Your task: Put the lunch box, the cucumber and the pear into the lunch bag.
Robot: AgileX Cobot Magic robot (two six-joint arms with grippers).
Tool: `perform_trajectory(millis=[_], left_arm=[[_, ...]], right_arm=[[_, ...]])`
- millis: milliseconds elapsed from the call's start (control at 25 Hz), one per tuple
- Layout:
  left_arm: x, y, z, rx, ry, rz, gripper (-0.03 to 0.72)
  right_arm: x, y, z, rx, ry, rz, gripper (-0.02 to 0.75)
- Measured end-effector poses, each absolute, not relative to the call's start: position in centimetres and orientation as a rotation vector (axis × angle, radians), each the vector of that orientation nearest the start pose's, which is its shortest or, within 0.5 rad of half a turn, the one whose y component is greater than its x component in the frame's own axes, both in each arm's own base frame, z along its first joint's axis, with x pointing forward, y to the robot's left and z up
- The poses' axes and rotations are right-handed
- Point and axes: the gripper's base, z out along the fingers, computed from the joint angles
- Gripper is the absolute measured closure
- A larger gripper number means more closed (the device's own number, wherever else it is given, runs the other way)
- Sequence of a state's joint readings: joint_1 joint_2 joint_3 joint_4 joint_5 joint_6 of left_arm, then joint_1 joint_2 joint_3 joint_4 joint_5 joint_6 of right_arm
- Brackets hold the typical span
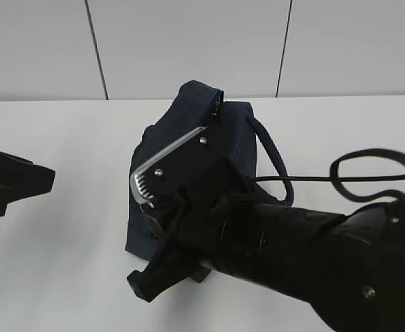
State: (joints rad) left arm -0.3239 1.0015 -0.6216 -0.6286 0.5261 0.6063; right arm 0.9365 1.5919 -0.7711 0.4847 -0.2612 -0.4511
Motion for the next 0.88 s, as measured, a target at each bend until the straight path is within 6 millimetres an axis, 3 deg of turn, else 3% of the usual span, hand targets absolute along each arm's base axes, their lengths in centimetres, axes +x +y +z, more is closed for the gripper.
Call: perform_trajectory(millis=[320,560,880], left_arm=[[18.2,-9.3,25.9,0.763,2.232,-0.468,0.449],[19.3,-10.2,24.9,0.895,2.155,-0.488,0.449],[21.4,-11.6,22.1,1.043,2.093,-0.529,0.450]], right_arm=[[21.2,26.8,23.6,-0.862,1.872,0.448,0.738],[21.1,26.3,25.0,-0.865,1.838,0.411,0.738],[21.1,26.1,25.2,-0.843,1.850,0.408,0.738]])
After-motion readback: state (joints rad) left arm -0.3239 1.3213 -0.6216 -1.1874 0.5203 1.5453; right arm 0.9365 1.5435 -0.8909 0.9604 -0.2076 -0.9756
